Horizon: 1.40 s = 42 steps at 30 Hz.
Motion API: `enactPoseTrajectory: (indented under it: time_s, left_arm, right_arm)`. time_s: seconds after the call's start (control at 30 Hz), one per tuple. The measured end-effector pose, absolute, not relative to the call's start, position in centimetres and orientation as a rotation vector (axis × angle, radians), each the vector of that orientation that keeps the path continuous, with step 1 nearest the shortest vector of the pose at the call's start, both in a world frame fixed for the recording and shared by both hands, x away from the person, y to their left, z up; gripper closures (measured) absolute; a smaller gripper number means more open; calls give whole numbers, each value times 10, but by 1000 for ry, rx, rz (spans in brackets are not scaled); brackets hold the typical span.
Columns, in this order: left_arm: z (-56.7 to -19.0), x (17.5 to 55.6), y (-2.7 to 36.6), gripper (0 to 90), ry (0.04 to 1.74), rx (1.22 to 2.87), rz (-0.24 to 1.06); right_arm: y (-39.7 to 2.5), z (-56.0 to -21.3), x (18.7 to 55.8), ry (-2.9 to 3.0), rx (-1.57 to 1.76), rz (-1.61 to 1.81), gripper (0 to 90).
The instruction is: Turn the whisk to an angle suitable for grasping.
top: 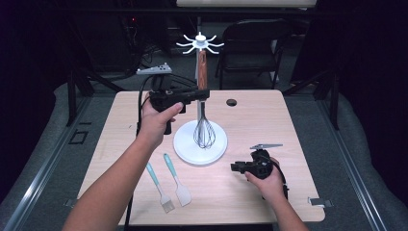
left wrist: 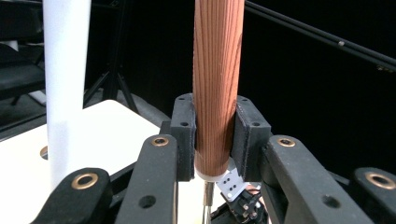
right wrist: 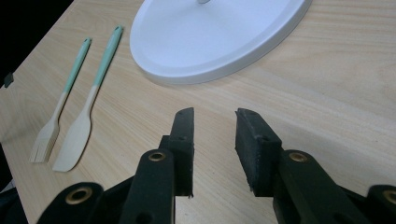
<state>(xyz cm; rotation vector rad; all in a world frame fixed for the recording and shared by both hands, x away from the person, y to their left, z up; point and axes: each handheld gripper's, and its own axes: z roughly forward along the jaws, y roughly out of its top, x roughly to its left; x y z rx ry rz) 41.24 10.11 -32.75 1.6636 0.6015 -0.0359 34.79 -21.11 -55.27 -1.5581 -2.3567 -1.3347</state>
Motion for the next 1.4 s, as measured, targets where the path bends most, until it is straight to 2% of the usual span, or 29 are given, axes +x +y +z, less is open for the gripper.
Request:
enactPoseTrajectory:
  time_s: [0.63, 0.9, 1.4]
  left_arm:
    - [-333, 425, 104, 729, 578, 1619, -128]
    - [-338, 431, 107, 721, 621, 1609, -111]
    - [-361, 436, 105, 580, 752, 1707, 18]
  right_arm:
    - [-208, -555, 348, -2383, -1539, -1310, 681]
    - [-208, -555, 348, -2374, -1537, -1312, 680]
    - [-208, -556, 348, -2373, -1540, -1317, 673]
